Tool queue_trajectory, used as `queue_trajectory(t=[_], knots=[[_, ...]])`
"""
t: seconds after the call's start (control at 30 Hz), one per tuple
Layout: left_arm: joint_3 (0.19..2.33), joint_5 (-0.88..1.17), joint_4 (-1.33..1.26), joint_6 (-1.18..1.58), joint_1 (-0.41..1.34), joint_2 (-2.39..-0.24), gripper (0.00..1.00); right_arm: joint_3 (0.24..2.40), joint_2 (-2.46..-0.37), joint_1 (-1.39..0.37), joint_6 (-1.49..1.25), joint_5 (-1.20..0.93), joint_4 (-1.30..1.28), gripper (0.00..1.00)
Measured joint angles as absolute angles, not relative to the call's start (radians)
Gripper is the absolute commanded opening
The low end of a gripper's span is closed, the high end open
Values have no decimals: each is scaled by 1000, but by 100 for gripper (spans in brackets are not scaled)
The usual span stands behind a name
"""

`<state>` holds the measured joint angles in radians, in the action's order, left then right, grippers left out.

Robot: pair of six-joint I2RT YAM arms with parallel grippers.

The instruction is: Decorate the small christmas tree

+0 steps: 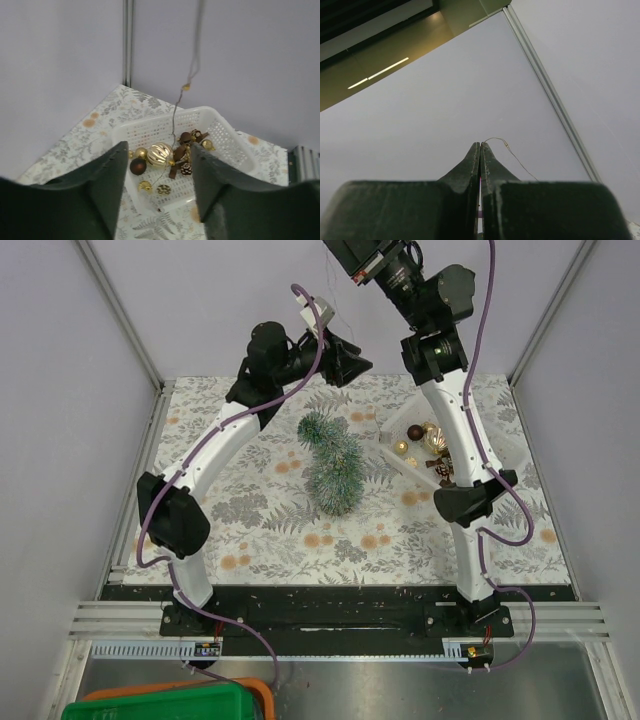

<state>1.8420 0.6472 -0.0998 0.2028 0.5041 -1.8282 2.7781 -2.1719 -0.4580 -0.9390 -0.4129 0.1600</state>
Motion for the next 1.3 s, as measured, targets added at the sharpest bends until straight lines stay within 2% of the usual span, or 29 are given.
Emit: queue_trajectory(t=[0.03,0.1,0.13,0.47,0.9,1.07,1.3], knots=[[1846,642,-99,208,505,-1831,26,2778,-2172,-460,-938,-413,160,0],[1851,641,-99,208,506,-1831,6,2778,-2171,-463,-931,-413,159,0],[1856,640,-99,207,506,-1831,0,2778,-2170,-464,-926,-413,159,0],[1932,649,-81,211,471,-1832,0,2754,-2108,-464,-834,-410,102,0],[1929,736,19,210,260,-1680,0,2713,-2038,-418,-715,-342,49,0],[1782,760,68,150,254,-1520,0,2619,-2026,-414,-702,-345,29,0],[1368,726,180,1,255,-1294,1,2241,-1945,-414,-627,-381,10,0]])
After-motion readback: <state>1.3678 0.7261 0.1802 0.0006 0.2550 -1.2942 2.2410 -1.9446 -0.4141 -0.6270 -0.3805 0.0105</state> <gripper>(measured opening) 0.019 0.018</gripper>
